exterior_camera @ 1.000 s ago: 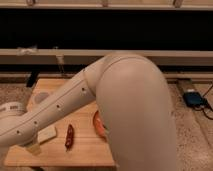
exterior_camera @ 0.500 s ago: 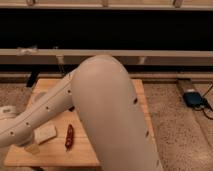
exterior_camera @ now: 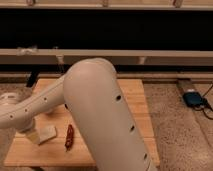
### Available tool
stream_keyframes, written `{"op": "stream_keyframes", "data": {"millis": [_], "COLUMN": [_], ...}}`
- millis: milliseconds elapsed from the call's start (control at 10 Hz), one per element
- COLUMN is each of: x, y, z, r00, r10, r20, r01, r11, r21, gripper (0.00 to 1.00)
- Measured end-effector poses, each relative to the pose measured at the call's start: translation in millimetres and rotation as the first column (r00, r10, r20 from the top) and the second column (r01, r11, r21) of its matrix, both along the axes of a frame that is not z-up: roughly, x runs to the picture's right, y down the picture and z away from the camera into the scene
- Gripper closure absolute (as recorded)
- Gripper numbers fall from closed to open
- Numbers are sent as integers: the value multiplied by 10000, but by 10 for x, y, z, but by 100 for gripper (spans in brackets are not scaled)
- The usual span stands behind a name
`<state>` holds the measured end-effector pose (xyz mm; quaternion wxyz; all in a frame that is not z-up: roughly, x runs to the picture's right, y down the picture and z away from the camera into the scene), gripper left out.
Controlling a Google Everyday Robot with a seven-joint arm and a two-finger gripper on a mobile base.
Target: Place the white sponge in the ceramic bowl
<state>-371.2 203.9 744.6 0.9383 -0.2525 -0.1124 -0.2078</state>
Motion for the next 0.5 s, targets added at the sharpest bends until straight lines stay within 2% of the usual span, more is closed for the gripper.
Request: {"op": "stream_keyframes", "data": {"millis": [200, 500], "x": [52, 176], "y": [-45, 63], "z": [212, 436], "r00": [9993, 9971], "r10": [79, 31], "r20": [-365, -763], "r01": [-88, -73], "r11": [9997, 9984], "r21": [-234, -554], "gripper": [20, 20]}}
